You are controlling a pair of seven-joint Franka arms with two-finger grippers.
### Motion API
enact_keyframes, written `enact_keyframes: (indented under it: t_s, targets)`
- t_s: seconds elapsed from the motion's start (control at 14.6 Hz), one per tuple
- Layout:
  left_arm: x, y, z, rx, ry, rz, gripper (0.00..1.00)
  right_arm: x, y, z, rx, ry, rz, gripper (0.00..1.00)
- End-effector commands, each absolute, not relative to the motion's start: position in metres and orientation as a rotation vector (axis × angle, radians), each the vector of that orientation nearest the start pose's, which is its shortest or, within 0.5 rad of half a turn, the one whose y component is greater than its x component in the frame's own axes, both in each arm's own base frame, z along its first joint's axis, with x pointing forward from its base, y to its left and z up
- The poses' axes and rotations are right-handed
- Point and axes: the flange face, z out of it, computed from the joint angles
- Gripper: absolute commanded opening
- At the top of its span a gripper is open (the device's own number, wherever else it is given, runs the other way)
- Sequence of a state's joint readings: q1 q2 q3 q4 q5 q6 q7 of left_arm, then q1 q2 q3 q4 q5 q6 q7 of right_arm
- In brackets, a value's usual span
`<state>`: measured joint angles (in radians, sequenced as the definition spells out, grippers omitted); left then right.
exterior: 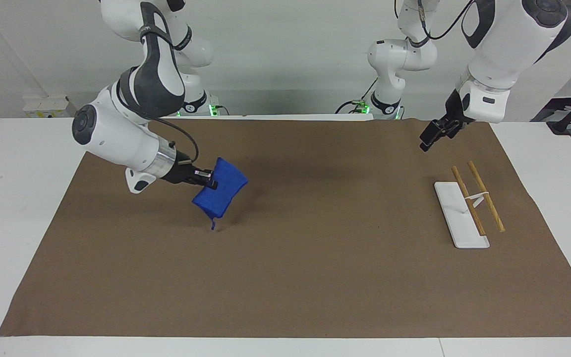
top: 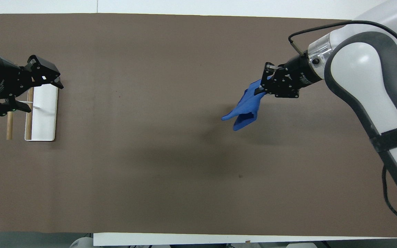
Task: Right arm passes towel to left arm to hang
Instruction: 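Carry the towel toward the left gripper while the left gripper reaches out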
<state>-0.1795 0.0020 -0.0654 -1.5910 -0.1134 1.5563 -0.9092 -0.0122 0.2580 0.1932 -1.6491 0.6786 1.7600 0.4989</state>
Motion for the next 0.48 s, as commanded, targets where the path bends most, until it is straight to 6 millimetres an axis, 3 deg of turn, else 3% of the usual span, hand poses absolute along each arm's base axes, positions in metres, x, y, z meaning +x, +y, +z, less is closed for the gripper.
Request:
enact_keyframes:
  t_s: [0.0,0.21,0.41]
  targets:
    - [0.527,-0.166,0.619,-2.906,-1.424,0.144,0.96,0.605,0.195,0.475,-2.213,0.788,0.551,0.01]
    - [0.523,-0.183,0.617,-2.725,-1.782,0.229,0.96,0.593,0.238,0.476,-2.055,0.882,0.608,0.01]
    - [0.52,-0.2,0.613,-2.6,-1.947,0.267,0.95,0.572,0.281,0.465,-1.921,0.961,0.612,0.01]
